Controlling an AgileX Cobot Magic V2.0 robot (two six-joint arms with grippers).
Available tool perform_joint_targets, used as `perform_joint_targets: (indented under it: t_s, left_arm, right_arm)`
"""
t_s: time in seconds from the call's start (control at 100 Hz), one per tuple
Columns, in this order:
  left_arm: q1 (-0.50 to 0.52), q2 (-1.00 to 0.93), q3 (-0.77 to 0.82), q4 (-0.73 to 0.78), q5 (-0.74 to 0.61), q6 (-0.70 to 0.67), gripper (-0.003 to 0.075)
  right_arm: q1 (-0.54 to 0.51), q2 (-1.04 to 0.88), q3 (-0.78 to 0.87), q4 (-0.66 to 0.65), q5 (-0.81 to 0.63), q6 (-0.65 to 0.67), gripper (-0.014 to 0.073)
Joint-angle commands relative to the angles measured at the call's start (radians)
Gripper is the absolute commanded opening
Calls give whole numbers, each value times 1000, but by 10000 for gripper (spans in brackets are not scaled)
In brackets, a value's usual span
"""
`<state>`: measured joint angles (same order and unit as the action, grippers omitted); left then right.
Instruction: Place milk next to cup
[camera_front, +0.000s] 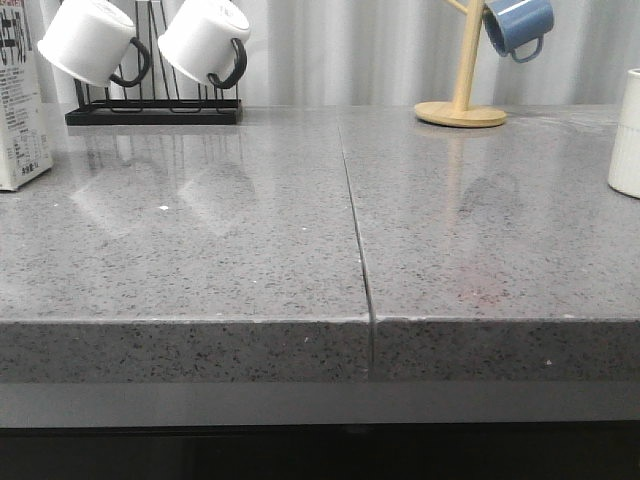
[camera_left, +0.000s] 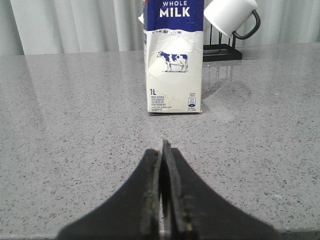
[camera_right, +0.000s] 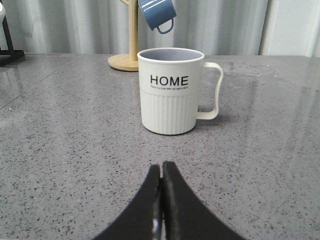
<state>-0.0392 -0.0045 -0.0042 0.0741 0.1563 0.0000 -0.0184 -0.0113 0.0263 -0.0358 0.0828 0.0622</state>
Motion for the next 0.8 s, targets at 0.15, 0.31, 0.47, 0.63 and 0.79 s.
perform_joint_targets:
  t_s: [0.15, 0.31, 0.47, 0.63, 0.79]
  left_arm:
    - [3, -29, 45, -3, -74, 0, -21]
    - [3, -29, 45, -3, -74, 0, -21]
    - [3, -29, 45, -3, -74, 0, -21]
    - [3, -29, 45, -3, -74, 0, -20]
    - [3, -29, 45, -3, -74, 0, -20]
  right_arm:
    - [2, -17, -8, -1, -73, -5, -67]
    - [2, -17, -9, -1, -73, -5, -67]
    - [2, -17, -26, -2, -72, -5, -67]
    - [2, -17, -103, -2, -4, -5, -67]
    - [2, -17, -188, -2, 143, -5, -67]
